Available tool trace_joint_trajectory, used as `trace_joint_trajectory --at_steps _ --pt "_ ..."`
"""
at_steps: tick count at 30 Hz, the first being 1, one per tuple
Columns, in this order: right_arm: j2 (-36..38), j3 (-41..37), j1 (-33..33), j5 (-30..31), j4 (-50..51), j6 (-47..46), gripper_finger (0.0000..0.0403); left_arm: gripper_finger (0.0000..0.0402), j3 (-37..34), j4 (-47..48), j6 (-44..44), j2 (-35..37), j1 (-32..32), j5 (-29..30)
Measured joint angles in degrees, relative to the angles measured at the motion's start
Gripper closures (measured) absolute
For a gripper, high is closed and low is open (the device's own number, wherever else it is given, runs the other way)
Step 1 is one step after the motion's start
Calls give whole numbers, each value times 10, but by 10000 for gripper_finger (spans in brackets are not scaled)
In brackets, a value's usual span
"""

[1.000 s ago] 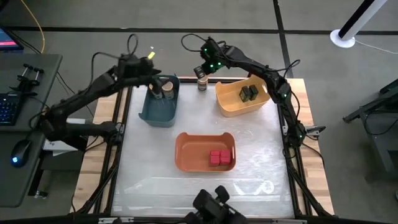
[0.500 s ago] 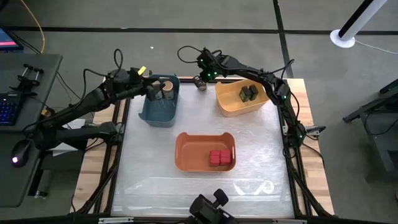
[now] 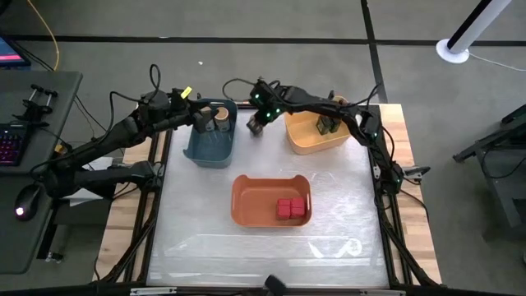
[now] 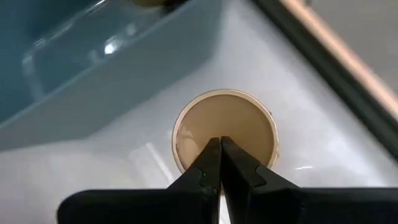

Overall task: Sort spices by type
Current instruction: Put the gold seasoning bottle into the green bin

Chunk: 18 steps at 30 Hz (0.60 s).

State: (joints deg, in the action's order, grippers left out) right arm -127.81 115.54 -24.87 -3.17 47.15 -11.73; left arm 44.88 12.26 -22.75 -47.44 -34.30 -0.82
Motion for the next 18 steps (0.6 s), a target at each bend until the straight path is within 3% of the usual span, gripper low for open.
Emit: trace_joint_trajectory --at_steps 7,11,18 --pt "-2 -1 61 -18 -16 -3 403 76 0 1 16 0 0 -1" --pt "-2 1 79 23 -33 -2 403 76 0 1 31 0 0 -1" --pt "45 19 61 81 43 27 403 76 28 21 103 -25 4 -38"
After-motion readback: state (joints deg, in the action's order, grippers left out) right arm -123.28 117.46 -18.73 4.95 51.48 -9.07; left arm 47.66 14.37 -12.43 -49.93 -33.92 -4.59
